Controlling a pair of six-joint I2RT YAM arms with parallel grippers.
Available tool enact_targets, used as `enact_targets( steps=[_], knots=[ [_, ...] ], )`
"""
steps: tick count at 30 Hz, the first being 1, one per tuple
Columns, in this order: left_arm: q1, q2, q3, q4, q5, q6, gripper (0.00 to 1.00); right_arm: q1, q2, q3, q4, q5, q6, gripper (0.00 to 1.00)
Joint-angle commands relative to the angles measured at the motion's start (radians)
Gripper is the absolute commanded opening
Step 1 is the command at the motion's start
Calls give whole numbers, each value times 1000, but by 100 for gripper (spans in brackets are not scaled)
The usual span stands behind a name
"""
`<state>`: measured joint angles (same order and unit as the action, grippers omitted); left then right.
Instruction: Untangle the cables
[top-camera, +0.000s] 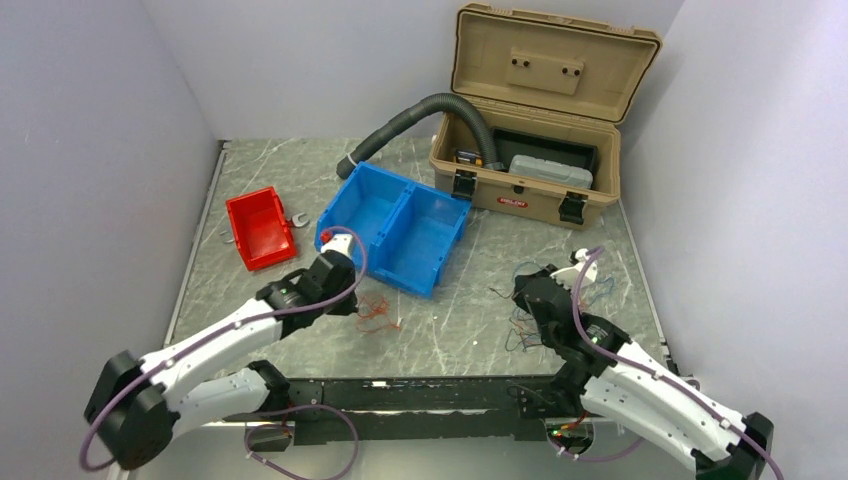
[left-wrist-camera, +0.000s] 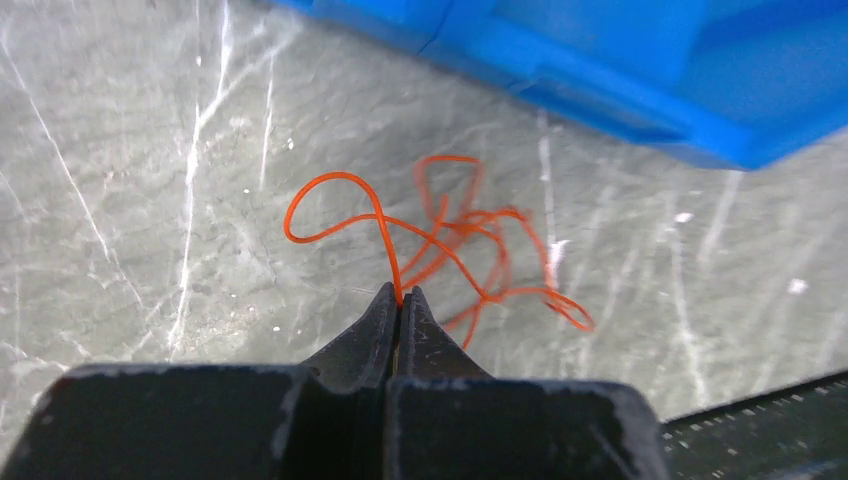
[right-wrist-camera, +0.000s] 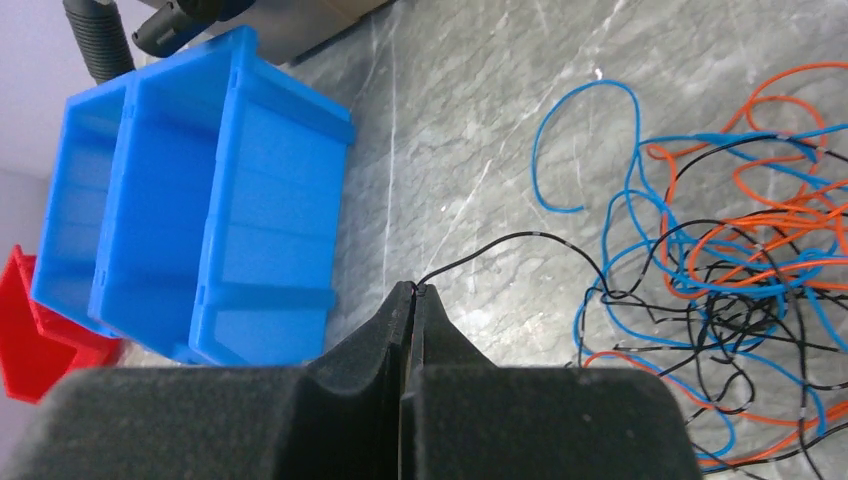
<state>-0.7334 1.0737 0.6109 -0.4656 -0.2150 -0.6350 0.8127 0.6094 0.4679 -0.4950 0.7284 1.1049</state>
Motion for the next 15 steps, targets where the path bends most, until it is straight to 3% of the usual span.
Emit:
enact_targets(
  steps=[1, 6, 9, 11, 15],
  knots=[
    [7, -164, 8, -11, 24, 42, 0, -20, -59, -60, 46, -52, -143, 0],
    [7, -238, 71, -85, -4, 60, 0, -22, -29, -101, 247, -211, -287, 15],
    [8, -229, 119, -129, -17, 70, 0, -22, 5, -101, 306, -242, -354, 43],
    [9, -225, 141, -140, -28, 73, 0, -21, 28, -92, 325, -244, -393, 56],
    [47, -205, 172, -133, -28, 91, 0, -22, 82, -82, 362, -239, -454, 63]
  ],
)
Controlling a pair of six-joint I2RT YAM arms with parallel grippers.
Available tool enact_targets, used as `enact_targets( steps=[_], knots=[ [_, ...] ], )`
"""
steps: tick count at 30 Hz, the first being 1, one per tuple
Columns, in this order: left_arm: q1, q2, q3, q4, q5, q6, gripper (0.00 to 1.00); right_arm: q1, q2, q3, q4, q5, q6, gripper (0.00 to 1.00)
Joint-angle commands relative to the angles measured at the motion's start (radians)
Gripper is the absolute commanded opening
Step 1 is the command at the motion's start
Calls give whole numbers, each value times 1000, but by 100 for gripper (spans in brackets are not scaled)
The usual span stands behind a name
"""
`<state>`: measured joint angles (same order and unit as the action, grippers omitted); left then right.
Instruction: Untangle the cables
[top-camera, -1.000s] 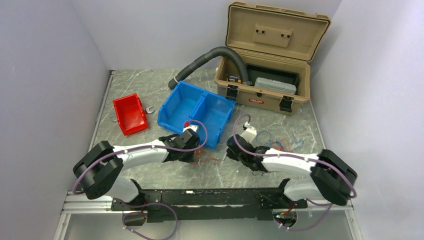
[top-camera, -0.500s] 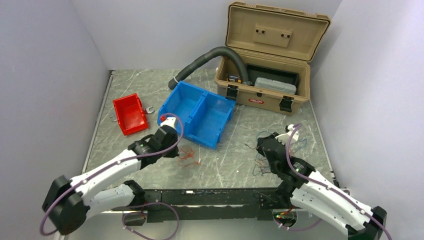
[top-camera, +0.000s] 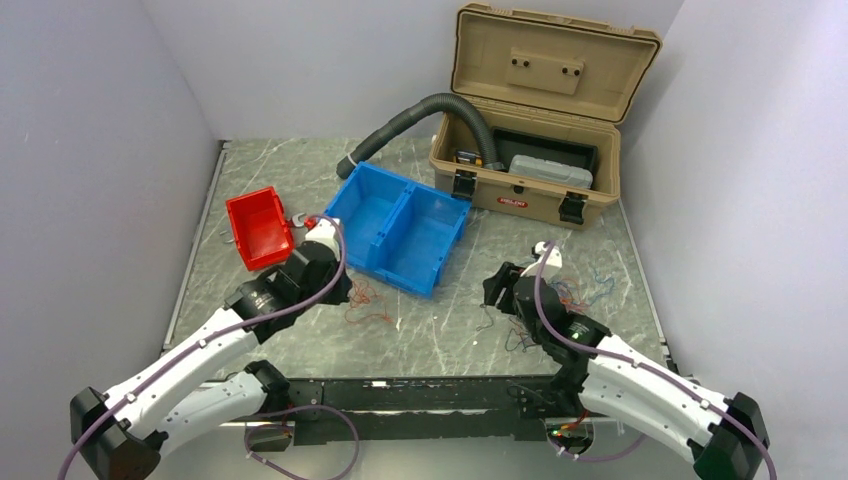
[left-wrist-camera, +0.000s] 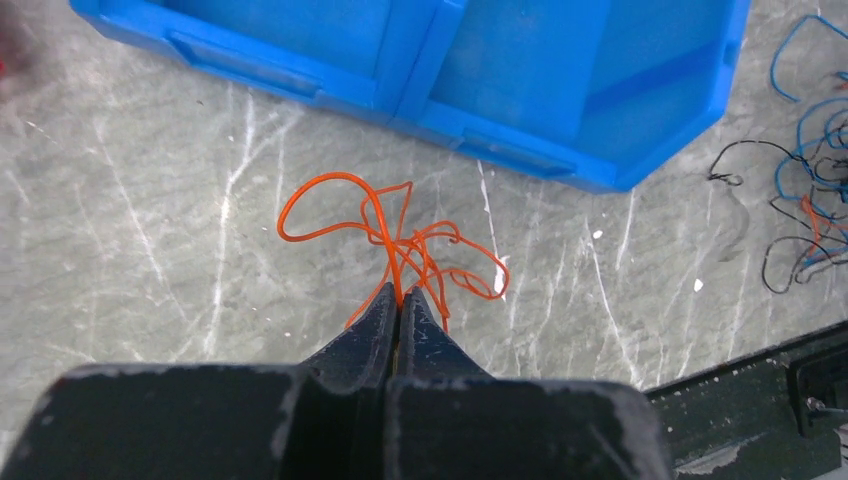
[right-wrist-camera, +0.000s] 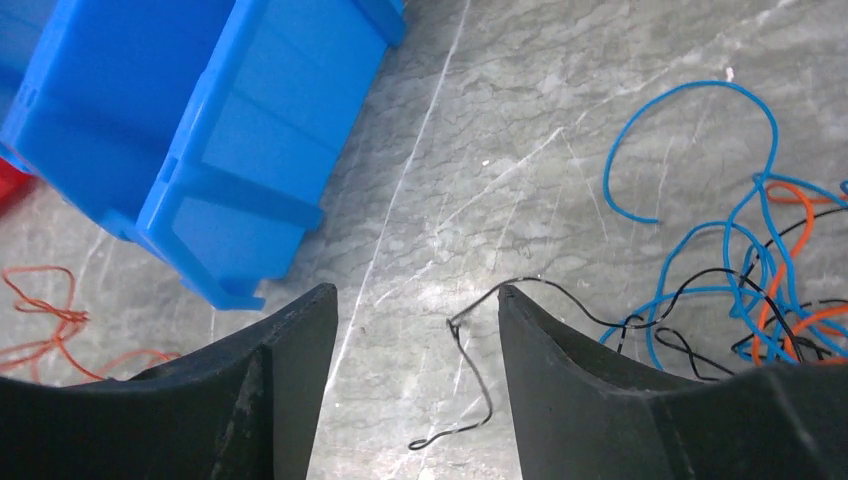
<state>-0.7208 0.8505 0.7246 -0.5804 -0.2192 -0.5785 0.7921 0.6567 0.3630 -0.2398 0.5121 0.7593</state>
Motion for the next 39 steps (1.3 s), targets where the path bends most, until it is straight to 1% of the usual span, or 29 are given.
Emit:
enact_targets(
  steps=[1, 5, 8, 12, 15, 19, 25, 30, 33, 39],
  knots=[
    [56, 29, 79, -20, -16, 41, 0, -2, 46, 21, 129, -24, -118, 63],
    [135, 75, 137, -15, 10, 70, 0, -1, 91, 4, 221, -36, -159, 63],
    [174, 106, 185, 2, 12, 90, 0, -1, 132, -4, 278, -52, -180, 63],
    [240, 182, 260, 25, 31, 122, 0, -2, 175, 30, 260, -71, -193, 63],
    [282, 254, 328, 42, 47, 138, 0, -2, 171, 39, 245, -75, -199, 63],
    [305, 338, 406, 46, 26, 145, 0, -1, 127, 33, 243, -71, -208, 63],
    [329, 402, 469, 77, 21, 139, 0, -1, 68, 28, 189, -68, -219, 63],
    [337, 437, 472, 144, 1, 135, 0, -2, 60, 36, 162, -70, -230, 63],
    [339, 478, 488, 182, -25, 161, 0, -2, 63, 47, 159, -66, -240, 63],
    [339, 570, 585, 188, -68, 209, 0, -2, 70, 66, 161, -62, -235, 63]
  ],
)
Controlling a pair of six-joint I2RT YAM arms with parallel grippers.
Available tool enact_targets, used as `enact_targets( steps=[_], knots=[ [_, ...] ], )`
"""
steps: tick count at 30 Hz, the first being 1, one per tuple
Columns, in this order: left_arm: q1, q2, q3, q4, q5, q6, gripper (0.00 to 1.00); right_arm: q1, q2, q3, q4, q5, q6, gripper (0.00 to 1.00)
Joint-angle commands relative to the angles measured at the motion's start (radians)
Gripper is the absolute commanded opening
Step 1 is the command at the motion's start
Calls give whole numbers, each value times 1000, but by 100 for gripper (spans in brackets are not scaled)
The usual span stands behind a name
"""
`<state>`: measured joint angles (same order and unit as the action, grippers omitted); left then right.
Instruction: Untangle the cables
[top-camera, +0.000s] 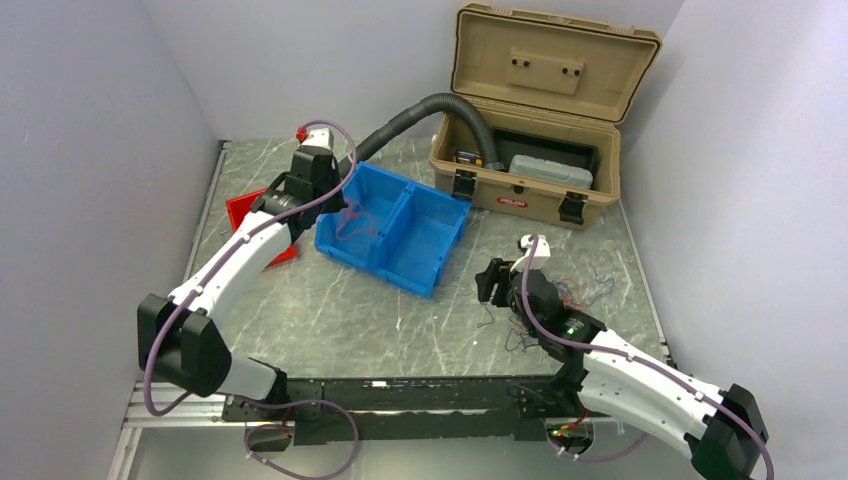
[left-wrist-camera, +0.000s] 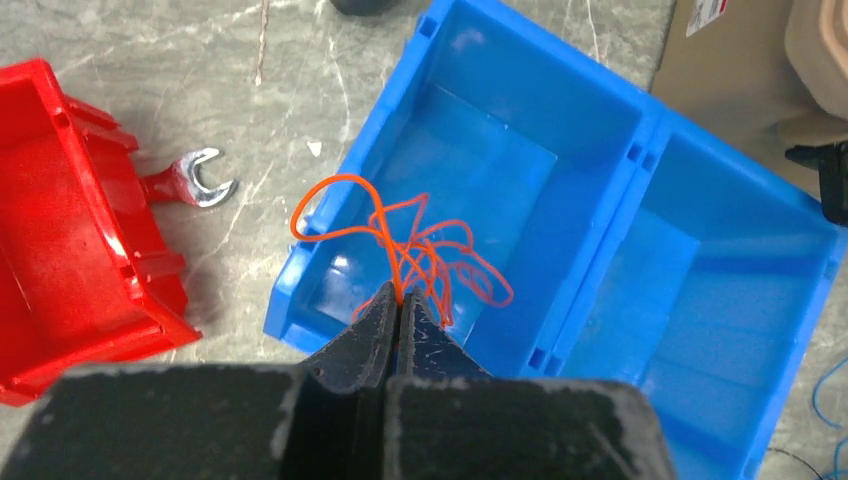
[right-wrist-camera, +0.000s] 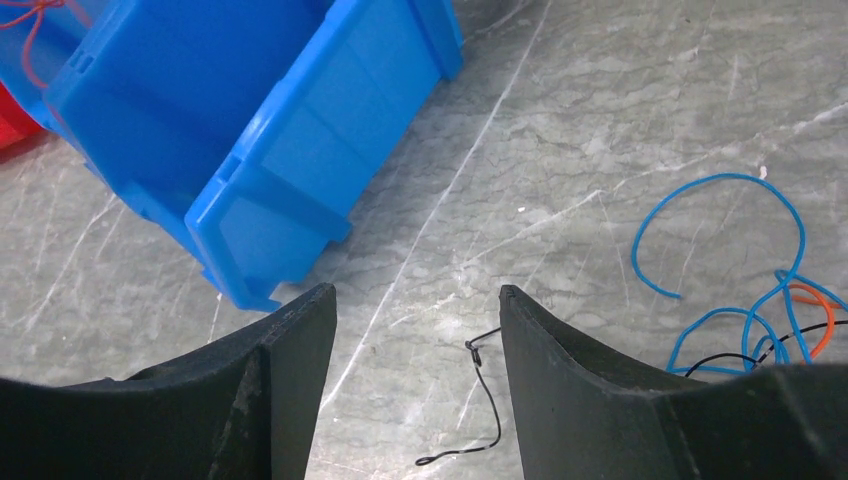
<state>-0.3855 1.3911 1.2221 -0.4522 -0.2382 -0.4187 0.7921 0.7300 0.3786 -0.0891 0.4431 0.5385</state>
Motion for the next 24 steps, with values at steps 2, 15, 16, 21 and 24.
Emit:
enact_targets(
  steps=[2, 15, 16, 21, 24],
  knots=[
    [4, 55, 123, 73, -54, 71, 0, -3, -1, 52, 16, 8, -8, 64],
    [9, 197, 259, 14, 51, 67, 96, -2, -12, 92, -65, 38, 2, 64],
    [8, 176, 240, 34, 65, 69, 99, -3, -9, 102, -85, 59, 13, 66],
    [-12, 72, 156, 78, 187, 84, 99, -28, 55, 207, -268, 151, 101, 67],
    [-80, 24, 126, 83, 220, 98, 100, -141, 102, 263, -347, 20, 85, 70]
  ],
)
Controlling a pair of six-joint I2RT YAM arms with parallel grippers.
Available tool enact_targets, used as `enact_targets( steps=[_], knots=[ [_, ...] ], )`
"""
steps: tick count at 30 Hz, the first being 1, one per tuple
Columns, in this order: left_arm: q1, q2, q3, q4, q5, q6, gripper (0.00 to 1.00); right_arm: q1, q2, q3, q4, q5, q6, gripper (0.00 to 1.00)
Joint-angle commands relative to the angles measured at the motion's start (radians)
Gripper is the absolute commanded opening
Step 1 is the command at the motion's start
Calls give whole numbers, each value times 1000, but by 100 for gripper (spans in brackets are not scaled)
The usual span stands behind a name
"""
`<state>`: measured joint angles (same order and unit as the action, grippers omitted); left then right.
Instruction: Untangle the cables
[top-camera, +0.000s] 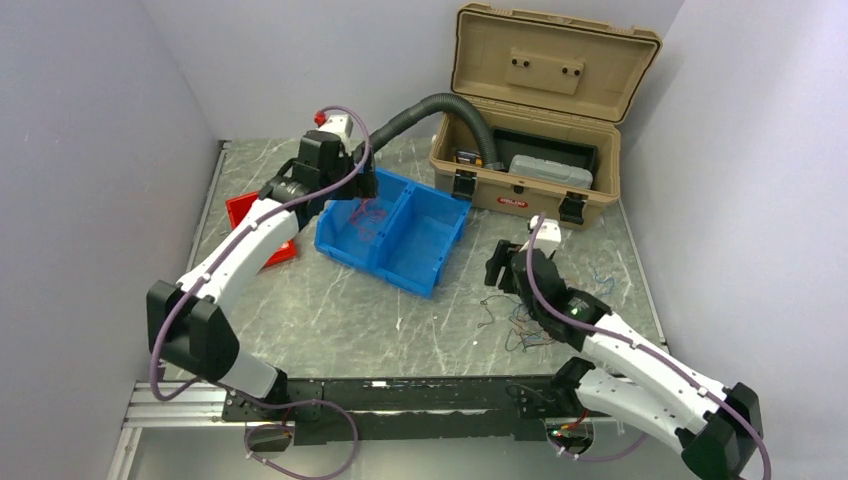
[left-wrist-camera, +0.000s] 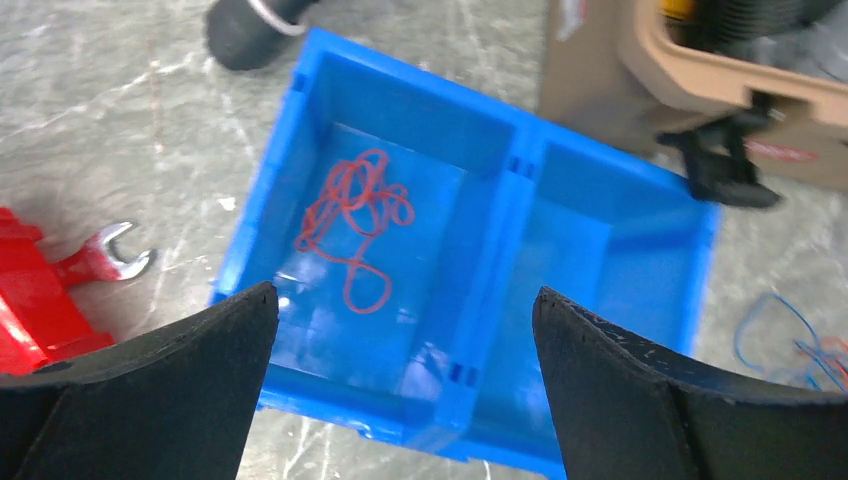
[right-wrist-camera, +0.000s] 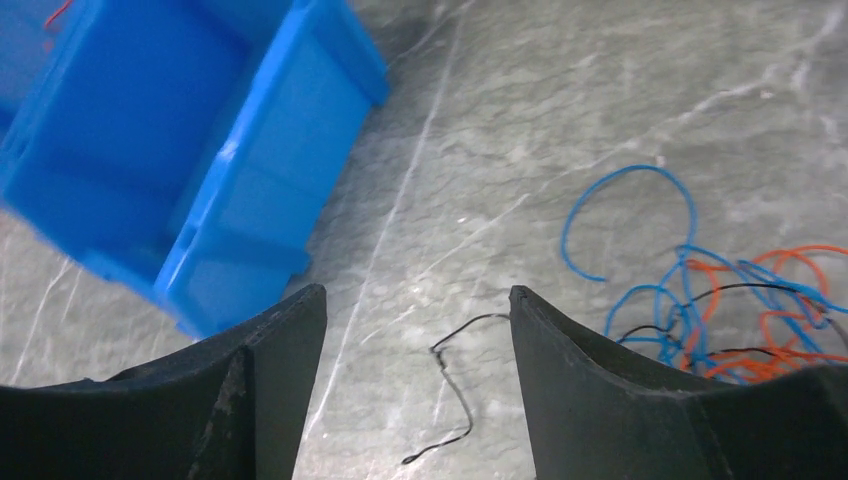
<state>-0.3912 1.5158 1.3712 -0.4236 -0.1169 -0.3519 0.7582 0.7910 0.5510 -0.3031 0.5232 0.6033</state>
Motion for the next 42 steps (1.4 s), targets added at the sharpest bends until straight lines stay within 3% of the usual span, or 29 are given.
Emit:
enact_targets(
  steps=[1, 4, 11, 16, 19, 25, 27, 29, 30, 32, 36, 39, 40, 42],
  knots=[
    [-106, -114, -34, 62, 97, 36, 100, -168, 52, 104, -147, -142, 3, 71],
    [-231, -147, -69, 110, 100, 39, 99, -334, 58, 150, -212, -281, -15, 72],
    [-436, -34, -108, 330, 209, -1, 99, -570, 68, 169, -332, -312, 61, 70],
    [-527, 126, -1, 330, 255, 11, 99, -624, 96, 127, -367, -312, 120, 69],
    [-551, 161, -12, 368, 283, 1, 99, -650, 106, 73, -357, -301, 147, 68],
    [-552, 137, -91, 402, 294, -8, 99, -659, 132, -45, -262, -421, 196, 66],
    [-552, 107, -131, 407, 276, -1, 99, -657, 148, -83, -208, -494, 199, 57],
    [-553, 74, -175, 410, 251, 4, 99, -652, 167, -131, -122, -606, 196, 35],
    [-552, 56, -197, 407, 241, 4, 99, -643, 178, -143, -87, -653, 198, 18],
    [-553, 23, -228, 402, 219, 7, 99, -607, 190, -144, -31, -720, 204, 0],
    [-553, -27, -272, 397, 192, 4, 99, -422, 133, -98, 44, -701, 220, 0],
    [-552, -38, -276, 380, 193, -5, 100, -317, 90, -80, 158, -790, 200, 1],
    [-551, -41, -278, 379, 197, -8, 99, -304, 81, -67, 167, -808, 187, 7],
    [-551, -41, -278, 384, 205, -11, 99, -301, 56, -29, 132, -803, 151, 35]
  ],
)
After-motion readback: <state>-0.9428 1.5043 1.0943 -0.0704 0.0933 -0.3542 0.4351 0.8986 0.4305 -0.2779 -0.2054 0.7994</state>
